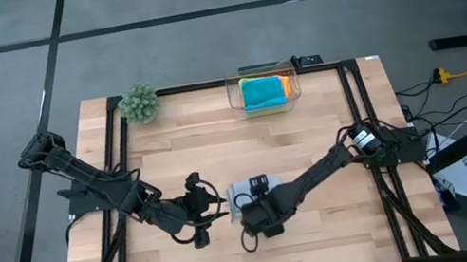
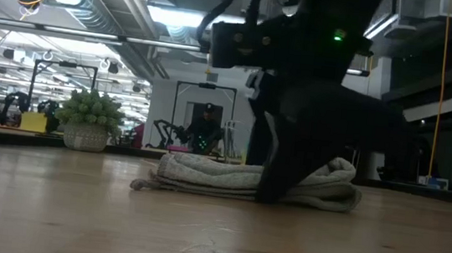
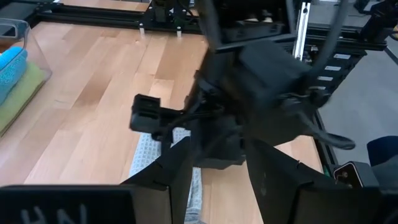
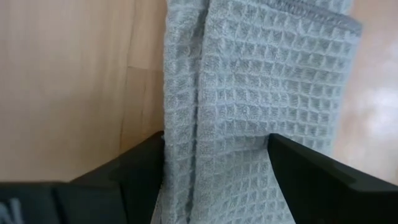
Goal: Fold microfiber towels
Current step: Put the gray microfiber cloth into the transparent bin
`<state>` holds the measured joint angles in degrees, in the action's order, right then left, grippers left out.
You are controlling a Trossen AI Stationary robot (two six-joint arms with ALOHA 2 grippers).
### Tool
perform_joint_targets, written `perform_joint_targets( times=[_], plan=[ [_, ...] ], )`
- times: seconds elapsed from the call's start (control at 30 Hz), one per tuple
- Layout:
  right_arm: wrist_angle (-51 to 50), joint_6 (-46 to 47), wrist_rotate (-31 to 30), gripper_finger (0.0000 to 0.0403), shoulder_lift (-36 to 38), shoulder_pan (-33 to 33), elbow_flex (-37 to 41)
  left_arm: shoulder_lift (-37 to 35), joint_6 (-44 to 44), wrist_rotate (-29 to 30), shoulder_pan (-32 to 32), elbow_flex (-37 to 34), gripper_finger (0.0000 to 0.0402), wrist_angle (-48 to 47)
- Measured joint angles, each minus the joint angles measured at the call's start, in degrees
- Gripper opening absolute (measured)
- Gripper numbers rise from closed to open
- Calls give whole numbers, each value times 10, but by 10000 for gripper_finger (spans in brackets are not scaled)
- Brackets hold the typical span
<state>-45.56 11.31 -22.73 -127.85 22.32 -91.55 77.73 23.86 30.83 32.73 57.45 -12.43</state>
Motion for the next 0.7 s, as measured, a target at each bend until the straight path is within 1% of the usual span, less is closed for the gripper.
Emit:
perform_joint_targets(
  times=[0.1,0.2,0.3,0.47,0.7],
  plan=[
    [0,1,41,281,1,-15,0,0,0,0,0,0,142,0],
    [1,0,52,277,1,-23,0,0,0,0,0,0,142,0],
    [2,1,62,263,1,-30,0,0,0,0,0,0,142,0],
    [10,4,61,224,1,-34,0,0,0,0,0,0,142,0],
    [28,4,47,152,-1,-35,1,0,0,0,0,0,142,0]
  ],
)
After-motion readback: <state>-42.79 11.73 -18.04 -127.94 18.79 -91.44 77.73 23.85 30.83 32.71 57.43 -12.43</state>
